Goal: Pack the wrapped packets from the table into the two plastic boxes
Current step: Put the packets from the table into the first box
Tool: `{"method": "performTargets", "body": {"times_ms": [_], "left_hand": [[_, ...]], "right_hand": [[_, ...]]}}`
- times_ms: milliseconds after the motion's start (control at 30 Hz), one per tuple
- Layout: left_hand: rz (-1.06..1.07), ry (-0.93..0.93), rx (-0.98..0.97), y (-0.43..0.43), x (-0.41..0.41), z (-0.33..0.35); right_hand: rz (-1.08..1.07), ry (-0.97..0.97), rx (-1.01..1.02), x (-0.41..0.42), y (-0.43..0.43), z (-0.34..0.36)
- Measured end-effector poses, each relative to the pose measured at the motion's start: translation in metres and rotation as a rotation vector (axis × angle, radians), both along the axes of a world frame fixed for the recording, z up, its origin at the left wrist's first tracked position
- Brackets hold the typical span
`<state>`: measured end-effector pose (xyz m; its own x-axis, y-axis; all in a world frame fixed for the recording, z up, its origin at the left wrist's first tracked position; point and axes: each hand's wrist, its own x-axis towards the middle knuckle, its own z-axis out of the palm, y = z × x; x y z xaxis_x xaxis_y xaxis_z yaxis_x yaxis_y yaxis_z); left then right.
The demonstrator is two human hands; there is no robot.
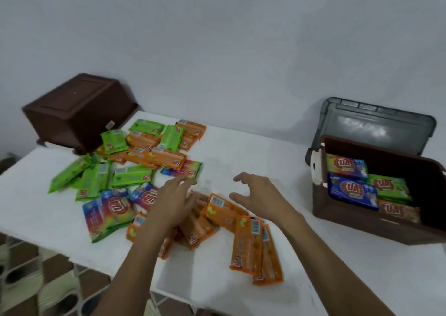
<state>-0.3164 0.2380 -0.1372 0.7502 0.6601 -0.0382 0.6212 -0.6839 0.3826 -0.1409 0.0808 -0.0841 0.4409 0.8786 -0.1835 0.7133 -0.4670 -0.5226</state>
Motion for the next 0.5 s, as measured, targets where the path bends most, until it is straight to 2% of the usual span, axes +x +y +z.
{"method": "performTargets", "body": {"times_ms": [233,500], "left_hand": [[0.085,0.042,0.009,0.019,-0.044,-0.027],[0.110,-0.001,0.057,0.016,-0.059,-0.043]], "right_hand": [[0.090,0.122,-0.191,-0.022,0.028,-0.032],[0.141,0.042,-0.246,-0.025,0.037,-0.041]]}}
